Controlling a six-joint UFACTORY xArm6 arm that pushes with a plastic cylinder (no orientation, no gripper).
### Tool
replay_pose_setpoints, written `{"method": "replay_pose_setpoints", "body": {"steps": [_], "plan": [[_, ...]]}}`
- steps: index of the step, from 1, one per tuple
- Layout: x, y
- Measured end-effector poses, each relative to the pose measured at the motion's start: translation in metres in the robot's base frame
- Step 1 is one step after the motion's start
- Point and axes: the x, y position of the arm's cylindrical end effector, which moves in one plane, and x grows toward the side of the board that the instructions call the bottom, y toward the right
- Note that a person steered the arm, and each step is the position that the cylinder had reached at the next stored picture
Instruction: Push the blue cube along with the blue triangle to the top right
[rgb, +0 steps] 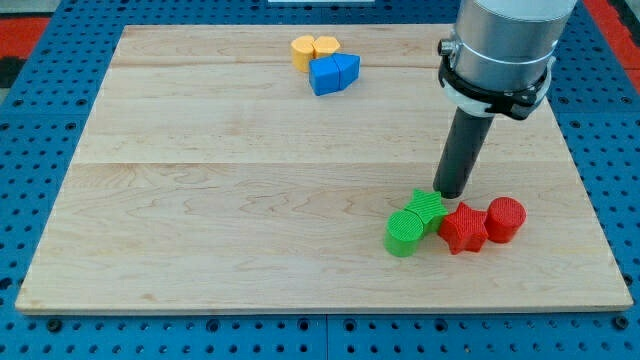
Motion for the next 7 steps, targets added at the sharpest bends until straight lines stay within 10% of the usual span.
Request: {"method": "replay_pose_setpoints", "body": {"steps": [7], "plan": [[-0.067,-0.019]]}}
